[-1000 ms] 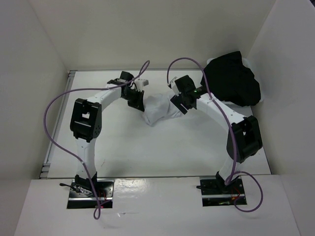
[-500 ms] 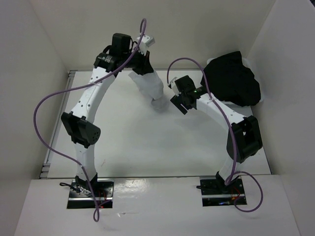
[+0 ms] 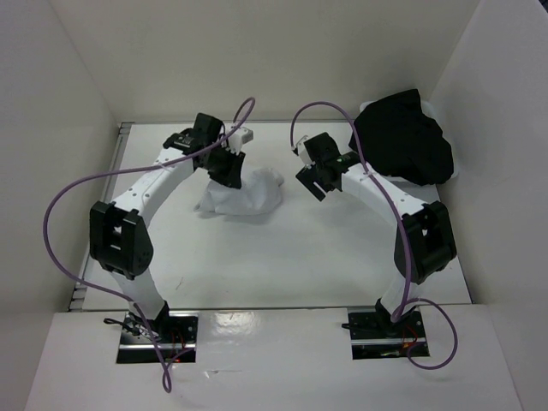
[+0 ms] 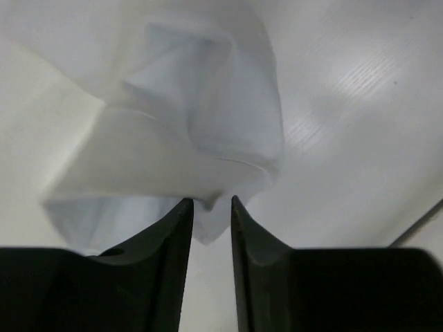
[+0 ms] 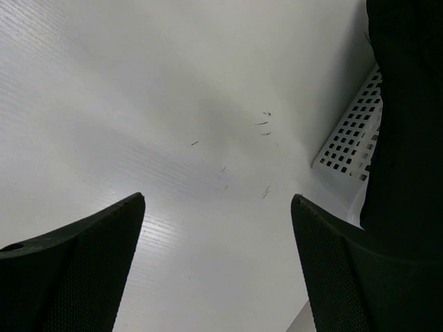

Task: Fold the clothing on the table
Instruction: Flatten the skirt out

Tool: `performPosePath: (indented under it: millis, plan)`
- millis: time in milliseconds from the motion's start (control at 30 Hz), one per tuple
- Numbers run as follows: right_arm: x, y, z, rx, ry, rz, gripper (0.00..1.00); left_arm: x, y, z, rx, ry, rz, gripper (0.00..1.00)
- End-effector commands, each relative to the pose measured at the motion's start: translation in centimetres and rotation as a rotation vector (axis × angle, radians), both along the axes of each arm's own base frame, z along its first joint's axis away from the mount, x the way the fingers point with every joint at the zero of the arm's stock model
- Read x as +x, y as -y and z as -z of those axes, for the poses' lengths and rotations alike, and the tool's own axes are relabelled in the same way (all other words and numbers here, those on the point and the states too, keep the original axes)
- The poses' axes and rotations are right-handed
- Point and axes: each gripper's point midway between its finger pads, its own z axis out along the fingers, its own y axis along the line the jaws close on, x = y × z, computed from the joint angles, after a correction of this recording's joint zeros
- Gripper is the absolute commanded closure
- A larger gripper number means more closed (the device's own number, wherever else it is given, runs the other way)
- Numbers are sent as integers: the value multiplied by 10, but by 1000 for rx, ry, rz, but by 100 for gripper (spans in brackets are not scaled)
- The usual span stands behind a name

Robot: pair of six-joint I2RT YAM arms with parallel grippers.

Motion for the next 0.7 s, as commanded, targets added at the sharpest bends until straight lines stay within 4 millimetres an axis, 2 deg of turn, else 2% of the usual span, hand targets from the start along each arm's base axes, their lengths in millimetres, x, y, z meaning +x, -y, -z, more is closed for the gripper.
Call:
performPosePath:
  millis: [0,33,100,133,200,233,267,300,333,467,500,567,600,633,667]
  plan:
    - [10,-2,-4,18,31,14,9,-12,-18,-28,0,83,-19,61]
    - [12,-4,-7,29,35,9,9,-17,-29,-31,5,89,-32,52]
    - [10,-8,-7,52,24,2,8,-29,-41,-19,8,47,-50,34]
    - [9,-13,-8,72,14,-14,8,-31,-52,-25,-4,60,-74,30]
    - [8,-20,-7,102,-8,-29,8,-35,-67,-20,0,48,-112,23]
    - [9,-24,-5,113,-26,-42,8,-37,-76,-24,-2,60,-134,12]
    - [7,-33,-3,147,-51,-70,8,-36,-89,-22,0,55,-170,10]
    - [8,-39,-10,179,-48,-78,8,-38,-97,-12,10,39,-204,9]
    - [6,-47,-1,201,-92,-103,8,-38,-108,-10,22,45,-236,7]
    - [4,-74,-1,238,-128,-169,8,-46,-123,25,61,-25,-287,5]
    - [-2,-93,0,235,-133,-211,8,-47,-123,32,64,-40,-287,5]
    - [-10,-112,1,208,-130,-259,8,-52,-131,58,82,-108,-298,6]
    - [-26,-135,0,187,-130,-330,8,-55,-130,64,68,-131,-296,7]
    - [-32,-144,4,156,-128,-362,8,-54,-132,66,53,-144,-300,9]
    - [-34,-153,4,121,-101,-371,7,-52,-142,69,45,-154,-319,9]
